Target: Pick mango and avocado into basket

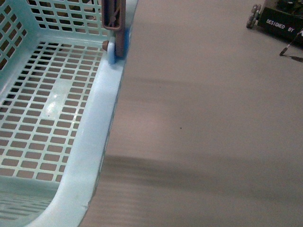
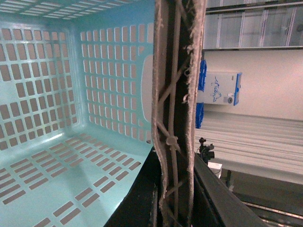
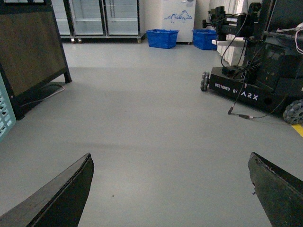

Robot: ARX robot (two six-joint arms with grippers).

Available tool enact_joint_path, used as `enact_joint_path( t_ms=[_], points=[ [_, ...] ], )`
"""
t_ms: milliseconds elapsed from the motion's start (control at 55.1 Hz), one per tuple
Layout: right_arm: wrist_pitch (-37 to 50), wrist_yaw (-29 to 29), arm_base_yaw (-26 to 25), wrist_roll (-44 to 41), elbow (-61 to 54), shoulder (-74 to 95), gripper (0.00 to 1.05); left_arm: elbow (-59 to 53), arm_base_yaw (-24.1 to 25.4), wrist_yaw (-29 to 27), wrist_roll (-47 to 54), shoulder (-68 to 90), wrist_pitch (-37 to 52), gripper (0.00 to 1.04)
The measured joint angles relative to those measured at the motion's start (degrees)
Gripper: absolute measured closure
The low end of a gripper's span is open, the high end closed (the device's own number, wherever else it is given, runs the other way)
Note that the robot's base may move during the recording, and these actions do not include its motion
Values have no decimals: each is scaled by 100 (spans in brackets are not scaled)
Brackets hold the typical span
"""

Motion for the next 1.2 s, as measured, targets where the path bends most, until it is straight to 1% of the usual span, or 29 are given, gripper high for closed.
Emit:
enact_joint_path(
  t_ms=[1197],
  points=[
    [0,0,0,0,0,0,8,0,0,0,37,4,-9,92]
  ],
)
